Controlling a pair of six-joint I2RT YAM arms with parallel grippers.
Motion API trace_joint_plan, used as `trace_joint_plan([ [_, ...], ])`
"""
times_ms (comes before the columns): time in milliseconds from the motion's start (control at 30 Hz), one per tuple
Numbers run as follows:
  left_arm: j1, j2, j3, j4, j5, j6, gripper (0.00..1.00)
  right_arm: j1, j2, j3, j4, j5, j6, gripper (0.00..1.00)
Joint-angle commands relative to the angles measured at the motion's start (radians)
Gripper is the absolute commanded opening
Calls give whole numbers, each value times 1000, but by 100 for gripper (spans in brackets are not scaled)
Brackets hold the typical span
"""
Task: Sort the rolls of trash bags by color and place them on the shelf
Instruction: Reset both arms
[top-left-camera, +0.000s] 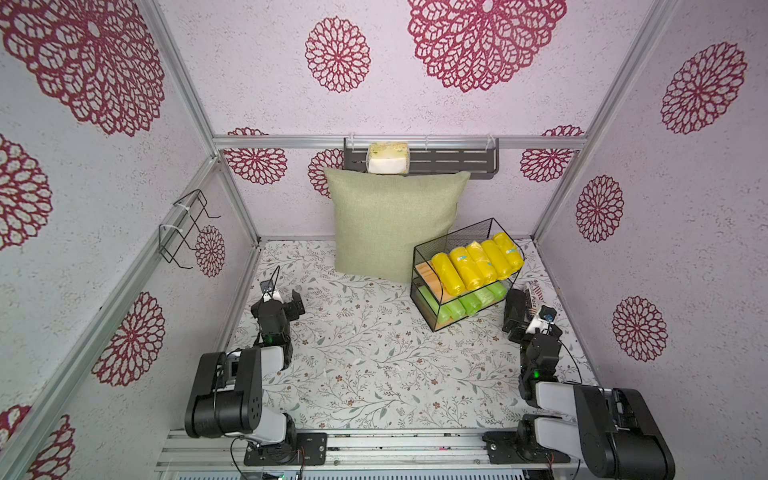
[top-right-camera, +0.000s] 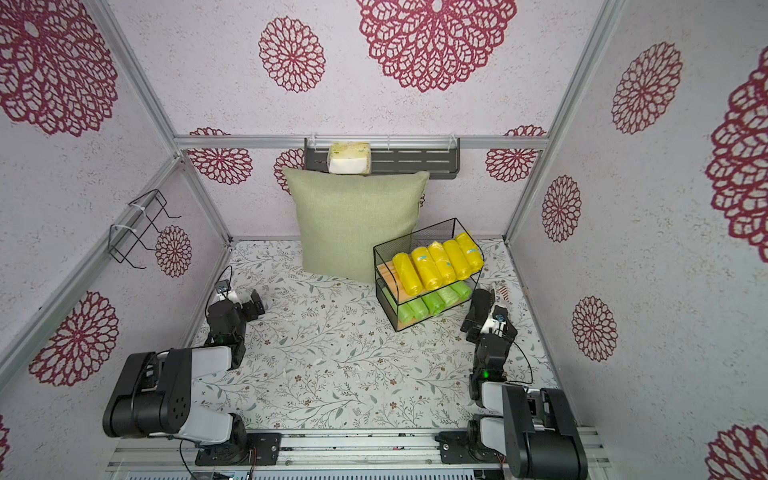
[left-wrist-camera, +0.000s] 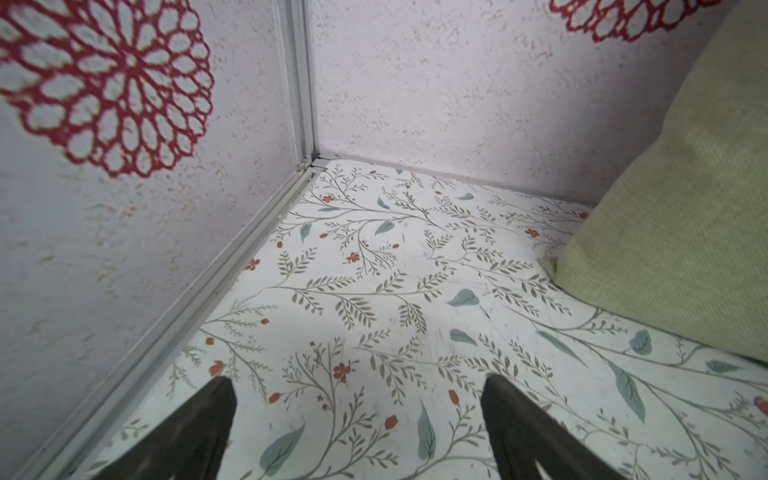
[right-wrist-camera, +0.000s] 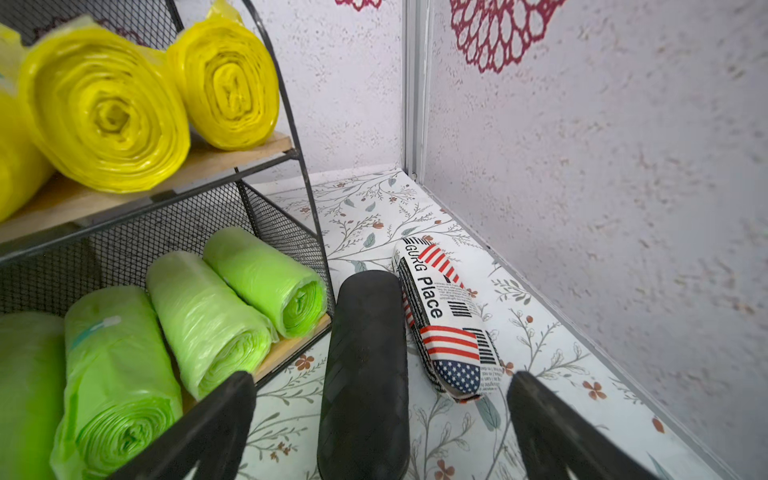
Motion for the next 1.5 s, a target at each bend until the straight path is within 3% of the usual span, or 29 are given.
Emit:
trace_joint_plan([
  [0, 22, -6, 7, 74, 81, 12, 97, -22, 34, 20, 136, -101, 29, 99],
  [133, 25, 6, 58, -4, 105, 21, 97, -18, 183, -37, 419, -176, 16, 99],
  [267, 26, 18, 54, 26, 105, 20, 97, 10, 221, -33, 438, -184, -21, 99],
  [333, 27, 16, 56, 17, 104, 22, 97, 18, 311, -32, 544, -175, -21, 99],
  [600, 26, 17, 54, 27, 105, 20, 97, 99, 276, 117, 215, -70, -95, 99],
  [1467, 24, 16, 51, 29, 102, 20, 97, 124, 281, 119, 223, -52, -118, 99],
])
